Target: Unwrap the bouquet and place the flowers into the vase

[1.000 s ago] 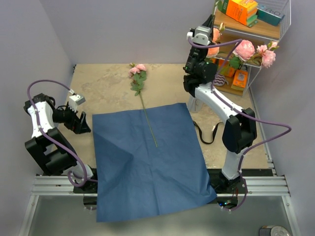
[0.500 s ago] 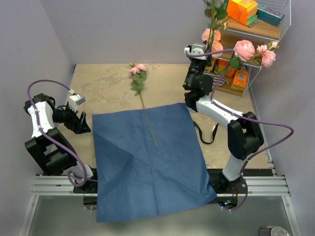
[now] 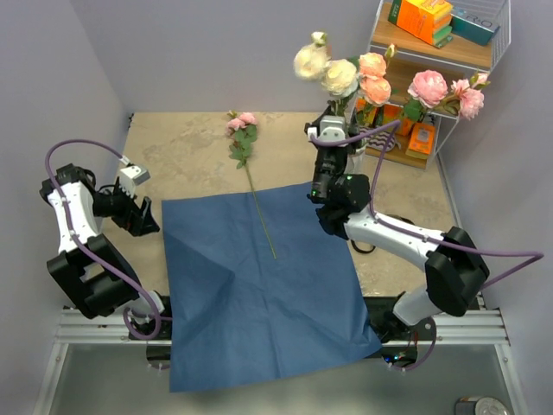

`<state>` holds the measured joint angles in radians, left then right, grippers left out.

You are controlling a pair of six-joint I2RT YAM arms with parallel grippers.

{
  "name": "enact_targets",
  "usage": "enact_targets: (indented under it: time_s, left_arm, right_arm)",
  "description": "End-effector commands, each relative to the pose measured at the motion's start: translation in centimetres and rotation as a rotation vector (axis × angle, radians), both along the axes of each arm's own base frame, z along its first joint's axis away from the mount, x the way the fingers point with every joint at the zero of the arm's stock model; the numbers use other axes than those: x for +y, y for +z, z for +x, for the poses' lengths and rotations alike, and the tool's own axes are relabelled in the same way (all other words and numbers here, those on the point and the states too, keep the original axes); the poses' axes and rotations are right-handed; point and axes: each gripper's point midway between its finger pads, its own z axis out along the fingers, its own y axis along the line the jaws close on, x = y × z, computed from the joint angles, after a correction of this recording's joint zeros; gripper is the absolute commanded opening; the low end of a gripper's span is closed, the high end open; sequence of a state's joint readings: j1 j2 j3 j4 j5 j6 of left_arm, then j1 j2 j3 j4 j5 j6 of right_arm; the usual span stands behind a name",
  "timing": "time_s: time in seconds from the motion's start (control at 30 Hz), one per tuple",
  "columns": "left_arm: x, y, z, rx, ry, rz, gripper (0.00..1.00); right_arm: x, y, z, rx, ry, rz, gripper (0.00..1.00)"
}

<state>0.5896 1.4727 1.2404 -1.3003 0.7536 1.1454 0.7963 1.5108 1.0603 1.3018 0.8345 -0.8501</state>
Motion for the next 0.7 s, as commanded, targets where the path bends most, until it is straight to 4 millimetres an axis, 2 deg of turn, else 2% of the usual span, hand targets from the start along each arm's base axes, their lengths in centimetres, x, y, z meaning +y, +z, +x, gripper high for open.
enact_targets:
  time_s: [0.0,0.07,0.13,0.17,0.2,0.23,0.27,0.3,0.33,0.37,0.4,0.43,0.47,0.5,0.57,0.6,0.63,0.67]
  left_arm:
    - [-0.8,0.7,-0.6,-0.032,0.001,-0.026,0.99]
    - [-0.9,0.7,-0.7,-0.034,0.0,-0.024,0.99]
    - [-0.9,0.5,-0.8,-0.03,0.0,-0.025,0.99]
    - [-0.9,0.6,-0.9,-0.032,0.0,-0.024,0.99]
    - [-0.9,0.5,-0.9,-0.029,0.003,-0.026,0.99]
    - [-0.9,0.6,-0.9,-0.03,0.004,-0.027,0.99]
    - [-0.9,0.7,-0.8,-0.034,0.004,-0.028,0.99]
    - [-1.0,0.7,-0.8,-0.031,0.005,-0.032,0.99]
    - [-1.0,0.7,-0.8,-0.034,0.007,-0.034,0.99]
    - [-1.1,0.8,-0.7,-0.038,0.007,-0.036,0.99]
    - [-1.1,0.8,-0.7,-0.038,0.007,-0.038,0.99]
    - [-1.1,0.9,-0.7,-0.04,0.007,-0.037,0.99]
    - [-1.1,1.0,-0.7,-0.042,0.007,-0.034,0.99]
    - [-1.1,0.9,-0.7,-0.04,0.006,-0.033,0.99]
    - [-0.9,0.8,-0.8,-0.035,0.007,-0.027,0.99]
    - [-0.9,0.8,-0.8,-0.034,0.006,-0.024,0.99]
    - [-0.8,0.6,-0.9,-0.031,0.005,-0.023,0.99]
    - [-0.8,0.6,-0.9,-0.032,0.004,-0.022,0.99]
  right_arm:
    - [-2.6,2.1,-4.3,-0.139,0.001,0.251,0.62]
    - [-1.2,1.1,-4.3,-0.087,0.037,0.219,0.66]
    - [1.6,0.0,-4.3,-0.044,0.142,0.215,0.66]
    - [4.0,-2.1,-3.5,0.063,0.185,0.111,0.66]
    - [6.9,-2.3,-3.3,0.08,0.313,0.147,0.65]
    - [8.8,-3.1,-2.9,0.132,0.378,0.127,0.63]
    - [11.5,-6.7,-2.3,0.281,0.46,0.092,0.63]
    - [13.9,-7.2,-1.6,0.332,0.515,0.075,0.63]
    - [15.9,-8.9,-1.1,0.395,0.563,0.023,0.63]
    - [17.0,-11.7,-1.0,0.499,0.56,-0.034,0.63]
    - [18.2,-11.5,-0.7,0.511,0.574,-0.04,0.65]
    - [20.0,-14.7,-0.3,0.579,0.599,-0.095,0.66]
    - [20.5,-16.8,-0.2,0.643,0.598,-0.126,0.68]
    - [21.4,-17.1,0.3,0.66,0.608,-0.132,0.73]
    - [23.0,-22.0,0.5,0.792,0.616,-0.185,0.77]
    - [24.0,-21.4,1.0,0.794,0.628,-0.167,0.8]
    - [24.8,-24.0,1.3,0.844,0.625,-0.193,0.8]
    - [25.6,-23.9,1.7,0.865,0.636,-0.189,0.81]
